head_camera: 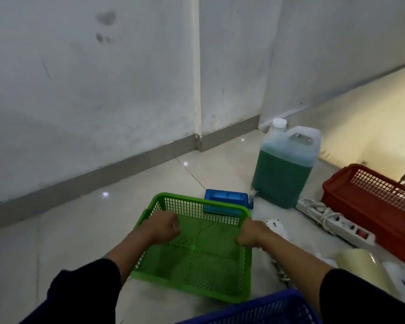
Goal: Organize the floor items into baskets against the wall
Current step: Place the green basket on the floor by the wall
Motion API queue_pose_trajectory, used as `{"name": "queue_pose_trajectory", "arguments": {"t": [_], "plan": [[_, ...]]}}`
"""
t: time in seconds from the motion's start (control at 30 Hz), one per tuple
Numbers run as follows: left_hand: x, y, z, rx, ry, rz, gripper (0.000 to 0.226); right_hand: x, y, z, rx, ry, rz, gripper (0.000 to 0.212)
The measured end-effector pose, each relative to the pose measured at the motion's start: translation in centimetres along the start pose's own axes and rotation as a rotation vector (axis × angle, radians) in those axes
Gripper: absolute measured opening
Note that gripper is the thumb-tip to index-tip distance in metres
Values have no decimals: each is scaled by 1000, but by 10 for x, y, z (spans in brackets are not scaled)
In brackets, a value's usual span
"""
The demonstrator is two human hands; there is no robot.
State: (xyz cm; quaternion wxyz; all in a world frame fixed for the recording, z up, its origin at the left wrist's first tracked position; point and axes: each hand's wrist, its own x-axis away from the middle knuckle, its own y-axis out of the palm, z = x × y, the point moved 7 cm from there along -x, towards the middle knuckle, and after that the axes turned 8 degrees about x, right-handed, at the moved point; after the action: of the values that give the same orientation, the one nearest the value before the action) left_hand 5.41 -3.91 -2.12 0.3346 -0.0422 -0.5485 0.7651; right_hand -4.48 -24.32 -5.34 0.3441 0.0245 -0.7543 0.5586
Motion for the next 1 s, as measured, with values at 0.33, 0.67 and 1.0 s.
{"name": "queue_pose_trajectory", "arguments": {"t": [0.33, 0.67, 1.0], "plan": [[34, 48, -79, -301, -303, -4, 62, 4, 78, 13, -436, 112, -49, 113], [66, 70, -125, 1537, -1015, 106, 76, -17, -19, -5, -596, 55, 359, 13], [64, 7, -191, 2041, -643, 642, 40, -29, -19, -109, -1028, -178, 242, 28]]}}
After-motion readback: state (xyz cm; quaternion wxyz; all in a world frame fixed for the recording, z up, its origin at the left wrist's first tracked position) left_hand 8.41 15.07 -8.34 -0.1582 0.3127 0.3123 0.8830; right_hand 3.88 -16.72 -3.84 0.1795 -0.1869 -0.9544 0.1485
